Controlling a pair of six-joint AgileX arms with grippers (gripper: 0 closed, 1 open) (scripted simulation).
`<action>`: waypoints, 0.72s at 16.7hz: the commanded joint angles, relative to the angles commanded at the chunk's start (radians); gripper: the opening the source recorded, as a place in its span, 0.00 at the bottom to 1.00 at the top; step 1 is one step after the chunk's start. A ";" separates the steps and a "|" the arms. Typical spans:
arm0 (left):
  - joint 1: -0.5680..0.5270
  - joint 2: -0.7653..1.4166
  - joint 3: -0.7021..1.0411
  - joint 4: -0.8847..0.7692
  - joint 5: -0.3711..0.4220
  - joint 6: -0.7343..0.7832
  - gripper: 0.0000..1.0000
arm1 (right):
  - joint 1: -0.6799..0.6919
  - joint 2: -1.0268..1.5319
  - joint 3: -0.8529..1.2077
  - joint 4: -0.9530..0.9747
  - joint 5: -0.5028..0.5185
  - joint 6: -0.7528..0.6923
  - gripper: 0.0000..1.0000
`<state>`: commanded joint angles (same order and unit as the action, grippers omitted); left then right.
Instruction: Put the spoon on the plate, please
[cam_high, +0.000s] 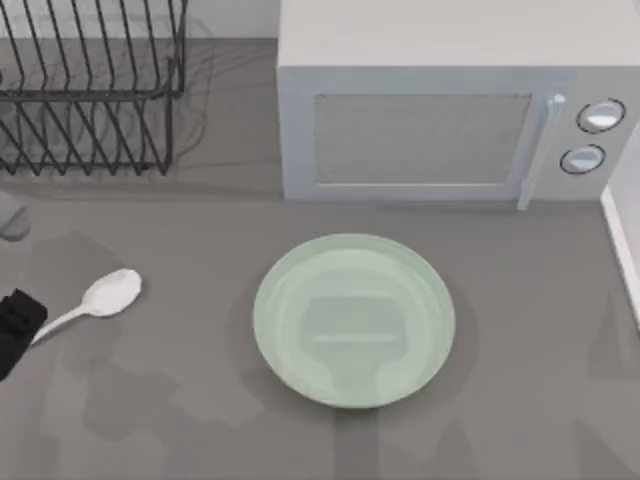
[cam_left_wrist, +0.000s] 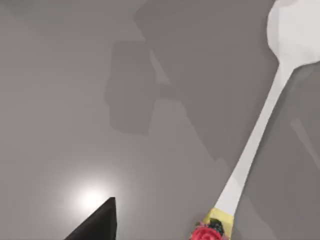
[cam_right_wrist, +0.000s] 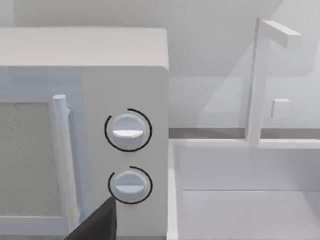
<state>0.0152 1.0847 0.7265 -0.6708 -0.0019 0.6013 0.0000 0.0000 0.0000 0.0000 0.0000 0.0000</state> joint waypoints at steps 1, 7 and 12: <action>0.001 0.087 0.058 -0.055 0.000 0.049 1.00 | 0.000 0.000 0.000 0.000 0.000 0.000 1.00; 0.008 0.494 0.354 -0.307 0.000 0.283 1.00 | 0.000 0.000 0.000 0.000 0.000 0.000 1.00; 0.010 0.615 0.450 -0.382 0.000 0.356 1.00 | 0.000 0.000 0.000 0.000 0.000 0.000 1.00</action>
<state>0.0255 1.7001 1.1765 -1.0529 -0.0020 0.9568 0.0000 0.0000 0.0000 0.0000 0.0000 0.0000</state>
